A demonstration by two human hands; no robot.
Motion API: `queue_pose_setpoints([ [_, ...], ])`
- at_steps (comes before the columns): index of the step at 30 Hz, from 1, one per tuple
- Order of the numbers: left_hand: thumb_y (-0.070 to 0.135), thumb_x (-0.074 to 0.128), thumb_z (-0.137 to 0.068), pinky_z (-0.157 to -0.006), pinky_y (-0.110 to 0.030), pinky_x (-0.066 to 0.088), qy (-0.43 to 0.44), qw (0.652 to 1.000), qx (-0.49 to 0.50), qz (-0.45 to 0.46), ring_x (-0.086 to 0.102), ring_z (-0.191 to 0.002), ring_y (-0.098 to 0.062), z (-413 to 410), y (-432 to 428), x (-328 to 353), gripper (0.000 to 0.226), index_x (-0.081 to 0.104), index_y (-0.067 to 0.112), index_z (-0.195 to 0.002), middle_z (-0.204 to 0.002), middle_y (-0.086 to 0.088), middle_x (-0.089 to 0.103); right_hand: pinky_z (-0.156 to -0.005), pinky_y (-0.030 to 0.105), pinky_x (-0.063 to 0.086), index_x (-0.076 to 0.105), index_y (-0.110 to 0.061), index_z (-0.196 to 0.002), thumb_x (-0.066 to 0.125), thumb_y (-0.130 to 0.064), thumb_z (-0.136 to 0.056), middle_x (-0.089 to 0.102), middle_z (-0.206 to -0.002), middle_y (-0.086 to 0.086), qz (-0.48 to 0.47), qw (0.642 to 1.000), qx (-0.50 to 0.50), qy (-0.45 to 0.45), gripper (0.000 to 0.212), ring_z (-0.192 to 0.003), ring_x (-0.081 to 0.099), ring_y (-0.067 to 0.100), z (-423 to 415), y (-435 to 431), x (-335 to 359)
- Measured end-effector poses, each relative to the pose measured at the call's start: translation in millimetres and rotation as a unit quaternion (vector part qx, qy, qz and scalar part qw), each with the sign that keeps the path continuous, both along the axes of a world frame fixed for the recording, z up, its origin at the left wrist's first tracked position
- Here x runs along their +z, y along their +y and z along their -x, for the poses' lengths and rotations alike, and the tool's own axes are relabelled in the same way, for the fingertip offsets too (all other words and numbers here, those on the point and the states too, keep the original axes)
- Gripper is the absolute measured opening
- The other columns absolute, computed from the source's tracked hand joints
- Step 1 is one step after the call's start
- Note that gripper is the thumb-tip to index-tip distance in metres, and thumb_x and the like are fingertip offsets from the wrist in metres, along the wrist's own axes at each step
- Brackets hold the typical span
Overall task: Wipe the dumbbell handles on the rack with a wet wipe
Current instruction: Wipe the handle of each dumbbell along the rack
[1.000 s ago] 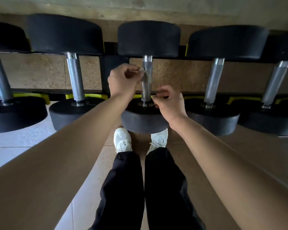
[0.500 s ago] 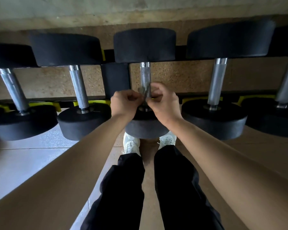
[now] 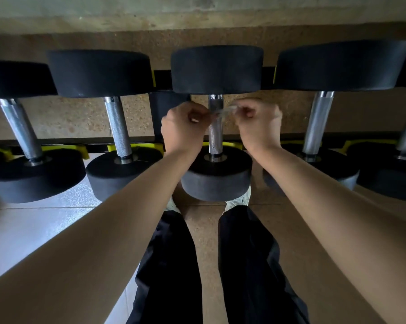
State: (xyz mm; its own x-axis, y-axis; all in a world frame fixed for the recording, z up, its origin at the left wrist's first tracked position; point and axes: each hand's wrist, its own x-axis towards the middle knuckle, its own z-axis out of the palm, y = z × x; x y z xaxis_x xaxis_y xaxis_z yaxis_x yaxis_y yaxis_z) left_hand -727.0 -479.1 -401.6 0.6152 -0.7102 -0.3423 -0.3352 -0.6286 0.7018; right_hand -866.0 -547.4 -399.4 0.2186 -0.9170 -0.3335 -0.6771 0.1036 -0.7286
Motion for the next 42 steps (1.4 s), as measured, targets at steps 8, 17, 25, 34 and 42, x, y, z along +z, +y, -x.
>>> queue_pose_setpoints([
  [8,0.031,0.084,-0.082,-0.074,-0.030,0.060,0.072,0.996,0.035,0.028,0.070,-0.075,0.000,1.6,-1.3,-9.8,0.013,0.073,0.027,-0.088,-0.077,0.016,0.071,-0.074,0.040,0.057,0.077,-0.007,-0.077,0.071,-0.029,-0.089,0.074,-0.071,0.004,-0.012,0.999,-0.043,-0.008,0.026,-0.070,0.069,0.022,-24.6,9.4,-2.7],
  [17,0.026,0.086,-0.081,-0.080,-0.039,0.063,0.172,0.984,0.044,-0.022,0.075,-0.080,-0.008,-4.0,12.3,-19.5,0.017,0.073,0.037,-0.082,-0.083,0.010,0.077,-0.064,0.035,0.062,0.079,-0.023,-0.086,0.078,-0.011,-0.089,0.075,-0.077,-0.002,-0.168,0.973,-0.127,-0.092,0.012,-0.069,0.069,0.008,-7.5,29.8,-7.9],
  [25,0.027,0.087,-0.081,-0.082,-0.040,0.063,0.201,0.977,0.063,-0.037,0.075,-0.083,-0.010,-3.5,12.4,-22.3,0.014,0.075,0.034,-0.084,-0.083,0.009,0.078,-0.071,0.025,0.060,0.073,-0.019,-0.085,0.073,-0.002,-0.090,0.076,-0.088,0.003,-0.202,0.961,-0.134,-0.132,0.018,-0.076,0.074,0.010,-9.9,-0.6,6.2],
  [34,0.025,0.084,-0.083,-0.076,-0.032,0.062,0.152,0.987,0.041,-0.025,0.071,-0.077,-0.004,2.3,17.2,-12.8,0.013,0.073,0.030,-0.082,-0.080,0.013,0.074,-0.062,0.019,0.055,0.076,-0.016,-0.087,0.078,-0.015,-0.088,0.073,-0.077,-0.001,-0.165,0.983,0.045,0.060,0.002,-0.064,0.069,0.011,11.6,38.8,-2.0],
  [42,0.018,0.079,-0.089,-0.082,-0.027,0.061,0.198,0.975,-0.085,0.052,0.075,-0.086,-0.005,1.8,37.5,5.1,0.029,0.076,0.019,-0.118,-0.090,0.006,0.079,-0.063,0.021,0.058,0.076,-0.021,-0.086,0.075,-0.011,-0.090,0.077,-0.081,0.001,-0.223,0.969,-0.034,-0.098,0.011,-0.071,0.073,0.008,-10.9,19.4,21.3],
])
